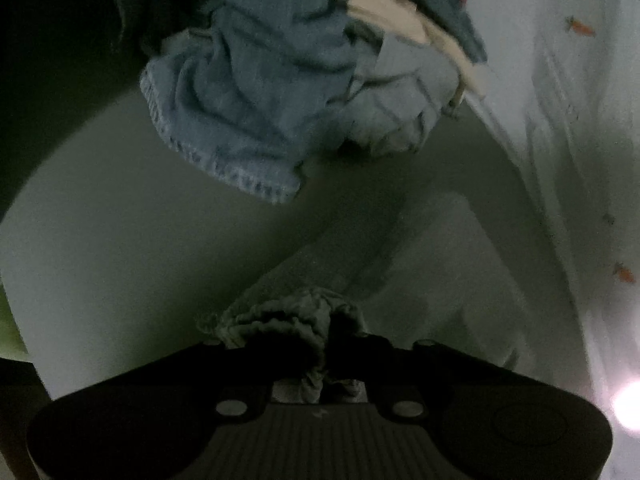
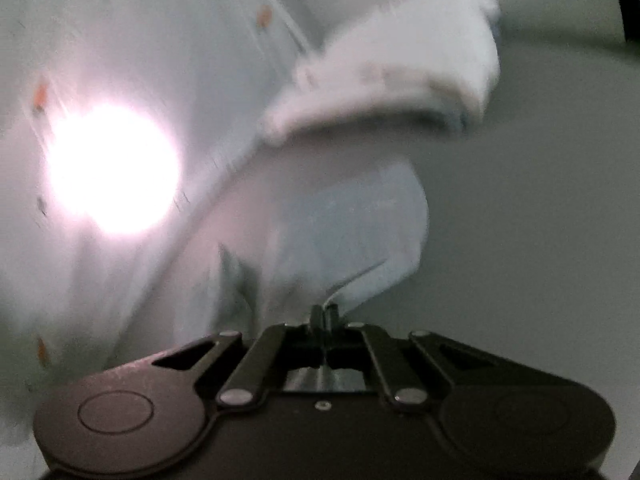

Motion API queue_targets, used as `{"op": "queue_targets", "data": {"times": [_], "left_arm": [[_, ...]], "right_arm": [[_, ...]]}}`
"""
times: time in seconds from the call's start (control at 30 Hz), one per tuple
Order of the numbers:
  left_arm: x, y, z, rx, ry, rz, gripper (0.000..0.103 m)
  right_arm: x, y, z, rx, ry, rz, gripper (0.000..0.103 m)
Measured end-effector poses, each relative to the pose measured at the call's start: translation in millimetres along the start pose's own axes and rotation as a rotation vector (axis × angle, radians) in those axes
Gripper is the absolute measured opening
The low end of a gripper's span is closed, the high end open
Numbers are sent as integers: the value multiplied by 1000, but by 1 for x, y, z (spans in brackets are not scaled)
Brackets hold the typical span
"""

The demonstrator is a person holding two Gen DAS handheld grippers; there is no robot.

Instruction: Fold clothes

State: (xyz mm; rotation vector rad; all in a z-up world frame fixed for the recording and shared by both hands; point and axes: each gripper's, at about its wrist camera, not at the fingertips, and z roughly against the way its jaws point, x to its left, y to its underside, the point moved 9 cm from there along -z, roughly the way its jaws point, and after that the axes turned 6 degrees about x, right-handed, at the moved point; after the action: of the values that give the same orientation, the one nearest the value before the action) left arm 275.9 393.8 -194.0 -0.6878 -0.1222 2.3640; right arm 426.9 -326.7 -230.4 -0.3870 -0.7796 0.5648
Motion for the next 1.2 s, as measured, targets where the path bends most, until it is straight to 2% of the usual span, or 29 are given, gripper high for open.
{"op": "queue_targets", "data": {"times": [0.13,0.23,0.3,0.47,0.6,0.7,0.73,0.8,0.87,0.9,0.93,1.0,1.03,1.13,1.2], "left_arm": [[-19,-13,20,-44,64,-2,9],[-28,-20,32,-68,91,-9,9],[-22,-19,32,-58,97,16,9],[6,-10,23,6,107,144,9],[9,-12,18,18,102,175,9],[-1,-17,16,-4,92,141,9],[-3,-18,15,-17,68,119,9],[-5,-20,14,-47,5,69,9],[-1,-20,10,-51,-50,41,9],[4,-18,7,-44,-58,56,9],[9,-15,4,-35,-60,79,9],[20,-9,-5,-14,-73,130,10],[23,-5,-9,-1,-88,135,10],[25,2,-21,13,-139,70,11],[20,0,-23,18,-165,21,13]], "right_arm": [[38,-49,61,-152,-88,49,1],[52,-61,88,-223,-60,159,1],[42,-58,86,-201,-7,173,1],[-1,-34,79,-77,115,67,1],[4,-43,66,-52,164,118,1],[33,-65,30,-36,120,129,1],[47,-72,16,-36,97,131,1],[79,-80,-17,-55,55,213,2],[101,-79,-52,-5,54,264,11],[106,-76,-65,29,37,247,18],[107,-72,-73,60,6,207,18],[99,-60,-75,90,-38,143,23],[88,-53,-72,87,-31,128,26],[41,-27,-60,93,54,75,30],[1,-8,-52,128,92,-28,30]]}}
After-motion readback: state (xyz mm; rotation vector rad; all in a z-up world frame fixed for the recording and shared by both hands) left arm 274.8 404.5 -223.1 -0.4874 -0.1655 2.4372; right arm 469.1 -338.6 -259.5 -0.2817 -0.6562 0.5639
